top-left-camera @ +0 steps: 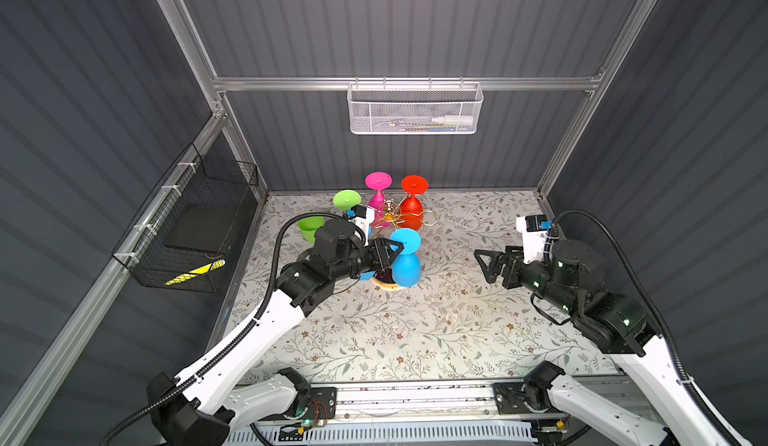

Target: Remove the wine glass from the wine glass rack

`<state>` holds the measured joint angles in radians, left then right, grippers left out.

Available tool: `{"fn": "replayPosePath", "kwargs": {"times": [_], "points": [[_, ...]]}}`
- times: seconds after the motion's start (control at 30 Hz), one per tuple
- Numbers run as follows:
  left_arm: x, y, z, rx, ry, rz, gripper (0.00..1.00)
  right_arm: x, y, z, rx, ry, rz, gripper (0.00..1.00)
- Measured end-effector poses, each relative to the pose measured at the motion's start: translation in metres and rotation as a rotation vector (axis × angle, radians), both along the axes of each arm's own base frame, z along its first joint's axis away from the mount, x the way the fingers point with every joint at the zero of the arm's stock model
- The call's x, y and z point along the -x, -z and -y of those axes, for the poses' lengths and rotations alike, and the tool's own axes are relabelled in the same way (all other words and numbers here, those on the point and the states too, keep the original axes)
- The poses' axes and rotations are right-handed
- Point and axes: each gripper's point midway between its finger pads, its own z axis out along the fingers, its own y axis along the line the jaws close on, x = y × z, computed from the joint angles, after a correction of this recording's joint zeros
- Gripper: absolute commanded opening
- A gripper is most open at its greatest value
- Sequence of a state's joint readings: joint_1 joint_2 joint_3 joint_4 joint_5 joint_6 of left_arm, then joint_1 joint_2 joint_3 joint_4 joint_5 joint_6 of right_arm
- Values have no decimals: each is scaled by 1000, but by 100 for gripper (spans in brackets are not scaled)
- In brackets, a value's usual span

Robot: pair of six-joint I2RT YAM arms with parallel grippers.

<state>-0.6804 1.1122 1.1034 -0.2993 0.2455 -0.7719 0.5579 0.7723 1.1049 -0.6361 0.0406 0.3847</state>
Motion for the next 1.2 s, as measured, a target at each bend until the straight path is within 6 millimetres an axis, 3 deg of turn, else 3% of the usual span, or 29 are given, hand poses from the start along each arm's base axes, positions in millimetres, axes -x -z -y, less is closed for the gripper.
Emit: {"fn": "replayPosePath", "kwargs": {"times": [0.1,0.3,0.93,1.2], "points": [[2,-3,-4,2,-12,4,14,0,0,0,0,0,-1,99],[7,-14,-9,21,-18,26,8,-1,1,-1,2,-1,-3,99],[12,-18,-6,86,-13,-5,0,-1,1,-1,1,-3,-5,99],[15,-32,-3,168,-7,-10,0,1,0,-1,-3,-8,-2,99]]}}
